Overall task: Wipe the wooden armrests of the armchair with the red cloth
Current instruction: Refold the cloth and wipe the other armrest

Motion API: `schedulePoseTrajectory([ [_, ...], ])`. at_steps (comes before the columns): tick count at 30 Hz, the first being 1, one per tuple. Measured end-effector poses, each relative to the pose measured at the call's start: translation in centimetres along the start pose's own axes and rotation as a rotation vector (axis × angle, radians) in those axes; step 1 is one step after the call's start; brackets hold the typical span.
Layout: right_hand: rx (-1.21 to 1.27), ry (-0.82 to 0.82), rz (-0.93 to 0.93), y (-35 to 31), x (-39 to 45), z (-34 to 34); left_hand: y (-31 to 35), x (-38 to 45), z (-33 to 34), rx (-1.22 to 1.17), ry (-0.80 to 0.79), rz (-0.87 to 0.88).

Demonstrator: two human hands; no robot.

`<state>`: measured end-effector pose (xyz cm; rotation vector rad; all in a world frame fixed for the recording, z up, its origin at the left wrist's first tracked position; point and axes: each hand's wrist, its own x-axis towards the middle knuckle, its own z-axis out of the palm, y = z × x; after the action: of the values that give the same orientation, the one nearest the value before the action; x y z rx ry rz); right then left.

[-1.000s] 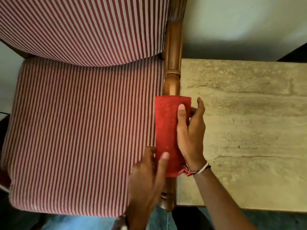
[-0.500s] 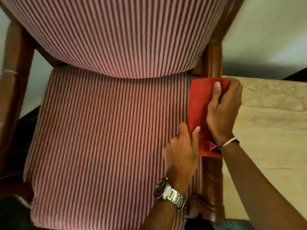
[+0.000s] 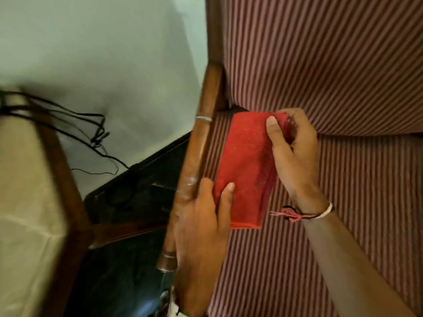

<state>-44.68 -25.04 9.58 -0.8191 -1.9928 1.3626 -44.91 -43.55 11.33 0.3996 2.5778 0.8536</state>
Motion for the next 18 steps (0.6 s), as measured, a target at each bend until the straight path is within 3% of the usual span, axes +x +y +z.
schedulePoseTrajectory([
  [3, 0.072, -0.158, 0.084, -1.3, 0.0, 4.6, -4.0, 0.6, -3.3, 0.06, 0.043, -0.08],
  [7, -0.029, -0.324, 0.144, -0.3, -1.0, 8.9, -8.0, 1.8, -3.4, 0.304, -0.009, -0.222],
  [11, -0.095, -0.326, 0.172, 1.7, -2.1, 11.0, -9.5, 2.3, -1.7, 0.394, 0.022, -0.248],
  [15, -0.048, -0.261, 0.156, 2.4, -1.8, 11.1, -9.1, 3.3, -0.8, 0.434, 0.188, -0.044],
  [18, 0.037, -0.252, 0.215, 3.2, -2.3, 10.4, -7.8, 5.2, 0.2, 0.441, 0.144, 0.233],
])
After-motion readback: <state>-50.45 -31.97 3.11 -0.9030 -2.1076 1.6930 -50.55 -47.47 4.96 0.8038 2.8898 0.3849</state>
